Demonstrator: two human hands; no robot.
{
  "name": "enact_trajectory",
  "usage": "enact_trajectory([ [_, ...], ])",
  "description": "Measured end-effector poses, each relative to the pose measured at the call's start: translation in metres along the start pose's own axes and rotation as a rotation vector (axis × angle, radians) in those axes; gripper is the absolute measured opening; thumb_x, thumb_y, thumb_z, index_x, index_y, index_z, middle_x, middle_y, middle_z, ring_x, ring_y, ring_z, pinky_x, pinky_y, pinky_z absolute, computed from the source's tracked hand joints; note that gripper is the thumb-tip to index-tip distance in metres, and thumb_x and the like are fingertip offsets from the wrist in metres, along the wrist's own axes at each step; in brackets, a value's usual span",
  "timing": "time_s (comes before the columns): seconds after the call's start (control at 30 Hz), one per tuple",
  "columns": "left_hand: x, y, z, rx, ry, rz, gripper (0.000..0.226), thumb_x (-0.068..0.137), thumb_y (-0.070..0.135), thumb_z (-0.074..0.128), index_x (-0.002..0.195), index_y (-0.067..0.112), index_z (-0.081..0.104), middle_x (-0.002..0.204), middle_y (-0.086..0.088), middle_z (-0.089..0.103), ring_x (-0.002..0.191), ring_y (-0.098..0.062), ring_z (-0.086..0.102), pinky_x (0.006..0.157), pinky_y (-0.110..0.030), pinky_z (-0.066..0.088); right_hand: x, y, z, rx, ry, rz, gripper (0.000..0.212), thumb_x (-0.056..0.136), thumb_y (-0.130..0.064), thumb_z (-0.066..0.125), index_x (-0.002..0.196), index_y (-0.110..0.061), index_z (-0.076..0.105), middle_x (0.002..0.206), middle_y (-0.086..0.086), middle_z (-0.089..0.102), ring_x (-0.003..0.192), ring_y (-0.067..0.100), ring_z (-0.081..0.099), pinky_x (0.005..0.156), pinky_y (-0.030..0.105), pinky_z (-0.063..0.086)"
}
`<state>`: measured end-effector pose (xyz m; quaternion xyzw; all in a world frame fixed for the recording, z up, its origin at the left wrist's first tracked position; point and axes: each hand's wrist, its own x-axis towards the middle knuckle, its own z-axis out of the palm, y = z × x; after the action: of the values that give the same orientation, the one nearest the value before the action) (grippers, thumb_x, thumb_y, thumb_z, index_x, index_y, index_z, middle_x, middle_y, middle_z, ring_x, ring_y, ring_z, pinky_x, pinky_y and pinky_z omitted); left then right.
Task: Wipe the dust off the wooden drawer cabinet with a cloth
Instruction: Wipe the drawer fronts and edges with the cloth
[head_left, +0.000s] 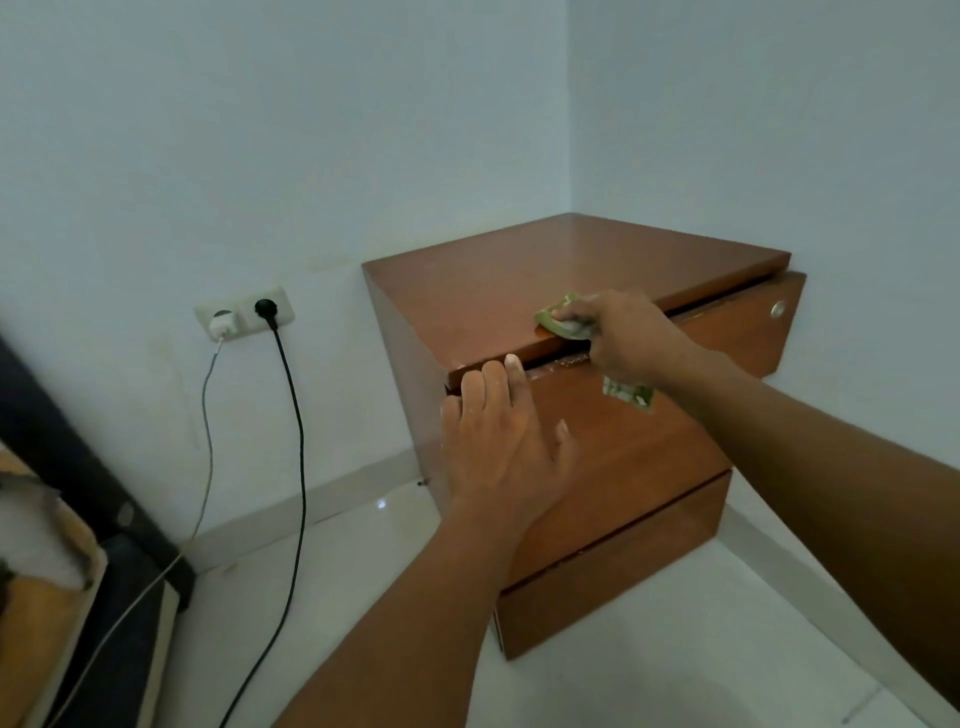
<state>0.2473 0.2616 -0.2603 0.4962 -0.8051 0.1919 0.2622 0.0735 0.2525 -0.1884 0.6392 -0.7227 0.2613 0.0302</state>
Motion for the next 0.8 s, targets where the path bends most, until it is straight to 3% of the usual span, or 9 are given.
enact_trajectory([
  [0.2, -0.007, 0.002, -0.009, -0.027, 0.020, 0.024, 0.075, 0.087, 0.056, 0.044, 0.142, 0.006, 0.048, 0.107, -0.010, 0.048, 0.092, -0.024, 0.041, 0.075, -0.040, 0.036, 0.000, -0.002, -0.005, 0.019, -0.014, 0.011, 0.055, 0.092, 0.002, 0.055, 0.136, -0.030, 0.059, 0.140, 0.006, 0.057, 0.097, 0.012, 0.046, 0.083, 0.025, 0.042],
  [0.4, -0.008, -0.005, -0.014, -0.121, 0.043, 0.038, 0.070, 0.088, 0.052, 0.044, 0.144, 0.009, 0.049, 0.106, -0.007, 0.051, 0.093, -0.022, 0.045, 0.076, -0.039, 0.041, 0.002, -0.002, -0.003, 0.025, -0.023, 0.038, 0.057, 0.092, 0.003, 0.056, 0.137, -0.032, 0.058, 0.138, 0.008, 0.057, 0.105, 0.020, 0.055, 0.084, 0.030, 0.050],
  [0.53, -0.025, -0.026, -0.003, -0.247, 0.058, 0.060, 0.061, 0.089, 0.041, 0.053, 0.142, 0.012, 0.051, 0.124, -0.007, 0.058, 0.109, -0.023, 0.055, 0.091, -0.040, 0.050, 0.004, -0.006, -0.003, 0.021, -0.020, 0.048, 0.057, 0.090, 0.003, 0.058, 0.136, -0.031, 0.059, 0.137, 0.006, 0.058, 0.098, 0.015, 0.048, 0.081, 0.030, 0.051],
  [0.63, -0.036, -0.029, -0.003, -0.442, 0.070, 0.005, 0.065, 0.090, 0.035, 0.051, 0.150, 0.015, 0.041, 0.136, -0.007, 0.060, 0.122, -0.025, 0.058, 0.100, -0.045, 0.052, 0.006, -0.011, -0.009, 0.018, -0.062, 0.047, 0.054, 0.090, 0.004, 0.058, 0.134, -0.027, 0.061, 0.130, 0.004, 0.060, 0.094, 0.015, 0.050, 0.073, 0.026, 0.046],
  [0.73, -0.034, -0.028, -0.016, -0.670, 0.090, -0.137, 0.075, 0.089, 0.030, 0.054, 0.157, 0.019, 0.025, 0.136, 0.003, 0.062, 0.119, -0.010, 0.057, 0.095, -0.025, 0.048, 0.009, -0.022, -0.013, 0.066, -0.128, -0.022, 0.050, 0.092, 0.004, 0.053, 0.129, -0.027, 0.065, 0.123, -0.001, 0.060, 0.084, 0.010, 0.053, 0.064, 0.019, 0.044],
  [0.8, -0.034, -0.030, -0.021, -0.707, 0.102, -0.156, 0.077, 0.088, 0.028, 0.053, 0.159, 0.019, 0.023, 0.138, 0.006, 0.062, 0.122, -0.004, 0.053, 0.095, -0.019, 0.041, 0.008, -0.042, -0.008, 0.086, -0.180, -0.105, 0.048, 0.095, 0.002, 0.050, 0.128, -0.029, 0.065, 0.116, -0.006, 0.058, 0.078, 0.006, 0.053, 0.060, 0.017, 0.043],
])
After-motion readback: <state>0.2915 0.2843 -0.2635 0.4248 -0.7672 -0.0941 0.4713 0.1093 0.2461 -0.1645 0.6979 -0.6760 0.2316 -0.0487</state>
